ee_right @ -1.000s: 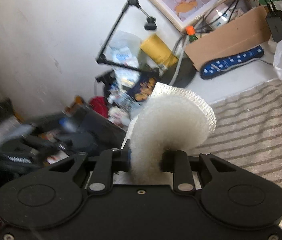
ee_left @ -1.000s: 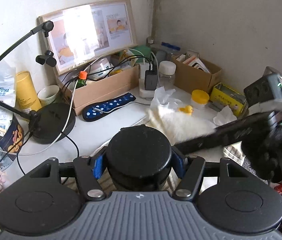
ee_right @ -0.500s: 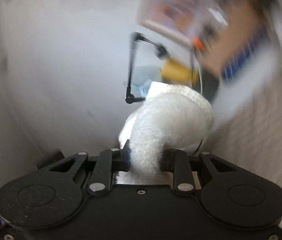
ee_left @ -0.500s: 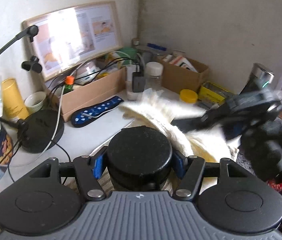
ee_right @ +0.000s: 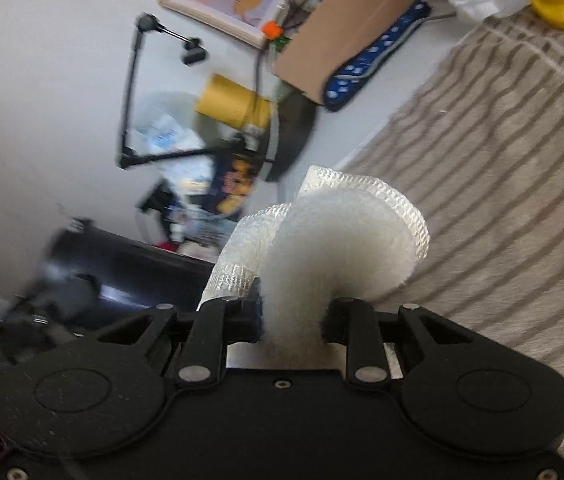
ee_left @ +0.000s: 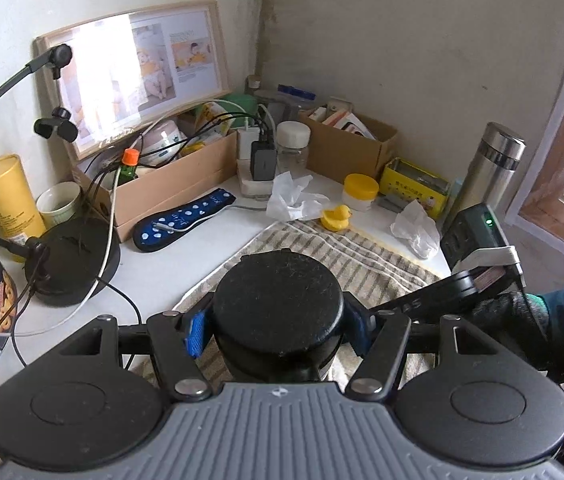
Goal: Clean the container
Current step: 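Rub the cloth over the bottle lid with the right gripper, then wipe the white cloth down the black bottle's side with the right gripper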
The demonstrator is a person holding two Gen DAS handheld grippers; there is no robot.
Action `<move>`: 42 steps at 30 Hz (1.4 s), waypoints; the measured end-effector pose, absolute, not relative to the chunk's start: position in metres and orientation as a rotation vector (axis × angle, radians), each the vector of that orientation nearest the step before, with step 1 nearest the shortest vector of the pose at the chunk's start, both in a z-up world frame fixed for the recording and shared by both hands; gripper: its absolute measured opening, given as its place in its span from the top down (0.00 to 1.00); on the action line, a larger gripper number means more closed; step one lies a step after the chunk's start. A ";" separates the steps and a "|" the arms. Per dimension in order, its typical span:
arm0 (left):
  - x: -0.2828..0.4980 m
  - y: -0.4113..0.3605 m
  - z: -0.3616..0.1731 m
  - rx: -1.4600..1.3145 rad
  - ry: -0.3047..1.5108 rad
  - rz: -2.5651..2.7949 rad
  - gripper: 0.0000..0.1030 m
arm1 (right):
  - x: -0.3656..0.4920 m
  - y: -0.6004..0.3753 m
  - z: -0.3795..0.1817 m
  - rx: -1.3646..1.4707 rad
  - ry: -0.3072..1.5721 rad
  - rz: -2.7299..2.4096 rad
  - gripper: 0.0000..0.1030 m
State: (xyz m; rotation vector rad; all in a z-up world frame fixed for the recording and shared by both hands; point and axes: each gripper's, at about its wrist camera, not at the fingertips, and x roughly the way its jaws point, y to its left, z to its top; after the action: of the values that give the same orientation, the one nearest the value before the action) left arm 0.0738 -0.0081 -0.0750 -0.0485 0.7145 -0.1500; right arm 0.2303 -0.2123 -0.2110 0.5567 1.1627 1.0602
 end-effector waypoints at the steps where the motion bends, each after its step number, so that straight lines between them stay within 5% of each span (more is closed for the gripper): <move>1: 0.074 -0.008 -0.075 -0.043 0.714 -0.157 0.38 | 0.229 -0.211 -0.213 0.525 1.157 1.042 0.77; 15: 0.084 -0.017 -0.079 0.008 0.707 -0.217 0.38 | 0.206 -0.184 -0.216 0.097 1.036 0.902 0.77; 29: 0.086 -0.010 -0.081 -0.011 0.701 -0.229 0.38 | 0.228 -0.234 -0.176 0.660 1.063 1.120 0.77; 42: 0.089 -0.005 -0.082 -0.026 0.705 -0.234 0.38 | 0.226 -0.230 -0.123 0.717 0.915 1.284 0.77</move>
State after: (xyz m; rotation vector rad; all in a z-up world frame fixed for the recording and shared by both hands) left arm 0.0891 -0.0050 -0.0821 -0.0262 0.7047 -0.2341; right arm 0.2255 -0.2304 -0.1227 0.7166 0.9146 1.2836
